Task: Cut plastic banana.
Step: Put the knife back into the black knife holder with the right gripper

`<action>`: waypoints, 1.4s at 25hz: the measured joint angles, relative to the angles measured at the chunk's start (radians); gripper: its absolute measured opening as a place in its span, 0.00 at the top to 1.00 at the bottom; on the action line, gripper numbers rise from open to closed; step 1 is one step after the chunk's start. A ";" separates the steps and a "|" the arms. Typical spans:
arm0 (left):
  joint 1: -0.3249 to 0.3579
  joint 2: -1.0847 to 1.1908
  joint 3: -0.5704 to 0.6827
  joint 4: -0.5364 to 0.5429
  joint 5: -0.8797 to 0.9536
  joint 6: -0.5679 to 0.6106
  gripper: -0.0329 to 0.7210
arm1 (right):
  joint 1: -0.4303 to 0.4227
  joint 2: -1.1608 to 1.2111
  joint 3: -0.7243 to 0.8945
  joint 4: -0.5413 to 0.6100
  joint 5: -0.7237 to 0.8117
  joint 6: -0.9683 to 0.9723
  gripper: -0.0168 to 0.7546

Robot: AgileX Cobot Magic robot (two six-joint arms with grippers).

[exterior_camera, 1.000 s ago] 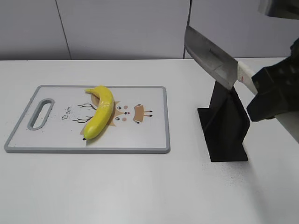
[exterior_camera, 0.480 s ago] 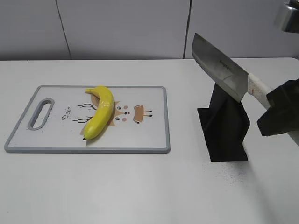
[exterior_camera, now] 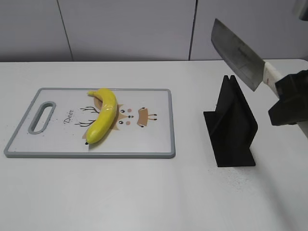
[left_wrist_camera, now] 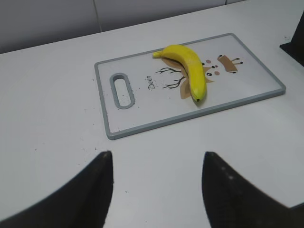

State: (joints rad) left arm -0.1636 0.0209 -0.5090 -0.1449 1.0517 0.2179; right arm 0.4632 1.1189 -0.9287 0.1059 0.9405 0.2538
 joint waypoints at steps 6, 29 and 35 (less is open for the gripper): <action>0.000 0.000 0.000 0.064 -0.007 -0.045 0.27 | 0.000 0.021 0.000 -0.098 -0.064 0.142 0.74; 0.146 0.000 0.006 0.066 -0.012 -0.052 0.28 | 0.000 0.222 0.000 -0.199 -0.146 0.275 0.74; 0.158 0.000 0.007 0.066 -0.012 -0.053 0.29 | 0.000 0.269 0.000 -0.199 -0.147 0.277 0.74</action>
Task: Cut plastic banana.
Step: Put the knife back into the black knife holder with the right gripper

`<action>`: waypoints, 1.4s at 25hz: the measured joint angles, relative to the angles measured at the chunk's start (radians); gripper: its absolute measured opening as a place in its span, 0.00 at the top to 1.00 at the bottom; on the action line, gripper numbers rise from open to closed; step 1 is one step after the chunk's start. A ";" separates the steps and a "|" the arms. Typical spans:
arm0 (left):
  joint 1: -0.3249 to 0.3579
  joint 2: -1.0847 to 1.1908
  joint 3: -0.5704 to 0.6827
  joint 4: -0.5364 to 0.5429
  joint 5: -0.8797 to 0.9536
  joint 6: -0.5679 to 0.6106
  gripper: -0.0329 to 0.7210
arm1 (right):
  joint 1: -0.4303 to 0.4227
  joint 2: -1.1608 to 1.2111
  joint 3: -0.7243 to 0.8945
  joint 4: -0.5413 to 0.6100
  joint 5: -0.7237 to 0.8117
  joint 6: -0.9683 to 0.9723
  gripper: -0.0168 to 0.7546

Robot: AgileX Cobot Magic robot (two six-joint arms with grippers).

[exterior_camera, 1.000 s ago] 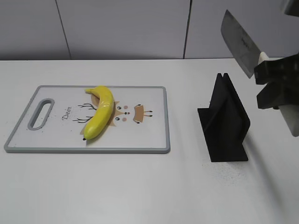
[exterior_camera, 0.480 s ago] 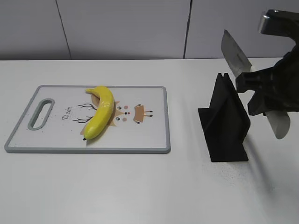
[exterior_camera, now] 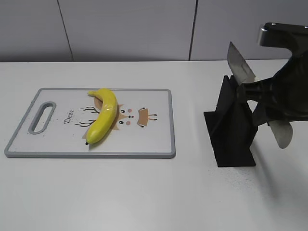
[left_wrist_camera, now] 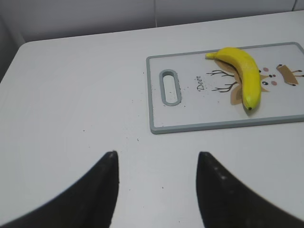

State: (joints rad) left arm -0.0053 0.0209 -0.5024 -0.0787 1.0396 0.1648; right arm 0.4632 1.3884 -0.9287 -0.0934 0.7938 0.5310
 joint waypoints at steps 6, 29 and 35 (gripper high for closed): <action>0.000 0.000 0.000 -0.001 0.000 0.000 0.30 | 0.000 0.036 0.000 -0.001 -0.008 0.000 0.74; 0.000 0.000 0.000 -0.001 0.000 0.000 0.38 | 0.000 0.110 0.000 -0.032 -0.068 -0.023 0.36; 0.000 0.000 0.000 -0.001 0.000 0.000 0.38 | 0.000 0.108 0.000 -0.033 -0.069 -0.029 0.14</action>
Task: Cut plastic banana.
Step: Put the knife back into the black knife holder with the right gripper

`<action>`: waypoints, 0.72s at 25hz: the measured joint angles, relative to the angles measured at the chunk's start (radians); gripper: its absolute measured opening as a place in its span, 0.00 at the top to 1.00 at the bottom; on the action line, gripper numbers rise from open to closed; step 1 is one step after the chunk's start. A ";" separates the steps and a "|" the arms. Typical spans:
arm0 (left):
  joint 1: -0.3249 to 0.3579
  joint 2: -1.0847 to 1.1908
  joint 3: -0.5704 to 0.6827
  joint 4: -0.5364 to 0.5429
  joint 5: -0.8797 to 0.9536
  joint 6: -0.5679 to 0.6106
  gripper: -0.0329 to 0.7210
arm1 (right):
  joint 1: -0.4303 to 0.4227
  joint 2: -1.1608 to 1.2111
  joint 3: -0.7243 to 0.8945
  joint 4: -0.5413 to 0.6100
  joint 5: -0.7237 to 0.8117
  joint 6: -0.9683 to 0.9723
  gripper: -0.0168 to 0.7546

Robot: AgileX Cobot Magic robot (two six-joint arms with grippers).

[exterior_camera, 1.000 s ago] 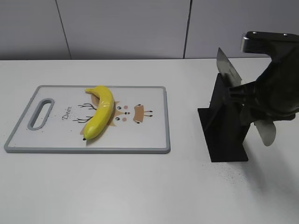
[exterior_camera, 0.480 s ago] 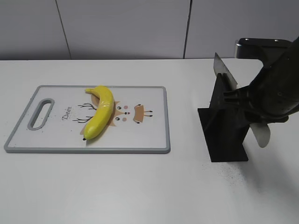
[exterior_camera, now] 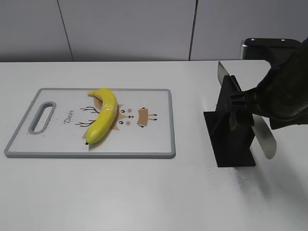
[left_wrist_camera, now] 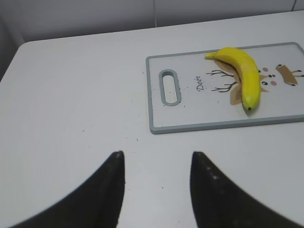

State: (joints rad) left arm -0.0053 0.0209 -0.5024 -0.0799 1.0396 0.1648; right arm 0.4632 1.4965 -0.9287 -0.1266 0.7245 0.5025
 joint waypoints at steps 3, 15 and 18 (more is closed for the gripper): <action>0.000 0.000 0.000 0.000 0.000 0.000 0.39 | 0.000 -0.015 -0.001 0.000 0.016 -0.002 0.14; 0.000 0.000 0.000 0.000 0.000 0.000 0.40 | 0.000 -0.275 -0.006 0.090 0.132 -0.195 0.15; 0.000 0.000 0.000 0.000 0.000 0.000 0.40 | 0.000 -0.359 0.009 0.140 0.147 -0.299 0.16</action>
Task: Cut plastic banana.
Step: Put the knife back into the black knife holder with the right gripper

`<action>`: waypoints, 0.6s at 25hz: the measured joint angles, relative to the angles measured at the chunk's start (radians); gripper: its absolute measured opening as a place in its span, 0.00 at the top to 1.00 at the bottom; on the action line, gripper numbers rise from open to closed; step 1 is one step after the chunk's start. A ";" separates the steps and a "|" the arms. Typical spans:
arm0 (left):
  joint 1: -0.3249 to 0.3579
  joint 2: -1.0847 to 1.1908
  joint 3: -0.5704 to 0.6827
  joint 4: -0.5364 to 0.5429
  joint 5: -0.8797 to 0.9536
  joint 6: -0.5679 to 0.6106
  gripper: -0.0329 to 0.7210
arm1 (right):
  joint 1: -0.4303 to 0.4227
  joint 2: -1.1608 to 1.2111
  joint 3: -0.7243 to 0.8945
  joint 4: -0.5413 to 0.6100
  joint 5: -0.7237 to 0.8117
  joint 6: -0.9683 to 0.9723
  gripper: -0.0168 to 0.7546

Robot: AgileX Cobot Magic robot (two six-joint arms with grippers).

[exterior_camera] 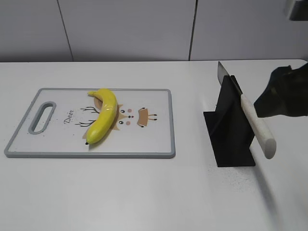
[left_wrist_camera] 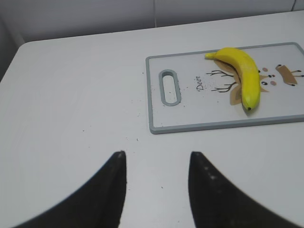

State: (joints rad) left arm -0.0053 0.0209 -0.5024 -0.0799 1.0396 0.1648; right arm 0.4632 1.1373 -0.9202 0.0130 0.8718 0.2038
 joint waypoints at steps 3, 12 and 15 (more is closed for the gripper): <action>0.000 0.000 0.000 0.000 0.000 0.000 0.41 | 0.000 -0.099 0.054 0.031 0.001 -0.087 0.17; 0.000 0.000 0.000 -0.001 0.000 0.000 0.47 | 0.000 -0.453 0.353 0.041 -0.040 -0.267 0.20; 0.000 0.000 0.000 -0.001 0.000 0.000 0.47 | 0.000 -0.559 0.430 0.041 -0.041 -0.272 0.20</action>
State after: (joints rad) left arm -0.0053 0.0209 -0.5024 -0.0808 1.0396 0.1648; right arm 0.4632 0.5786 -0.4907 0.0544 0.8312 -0.0679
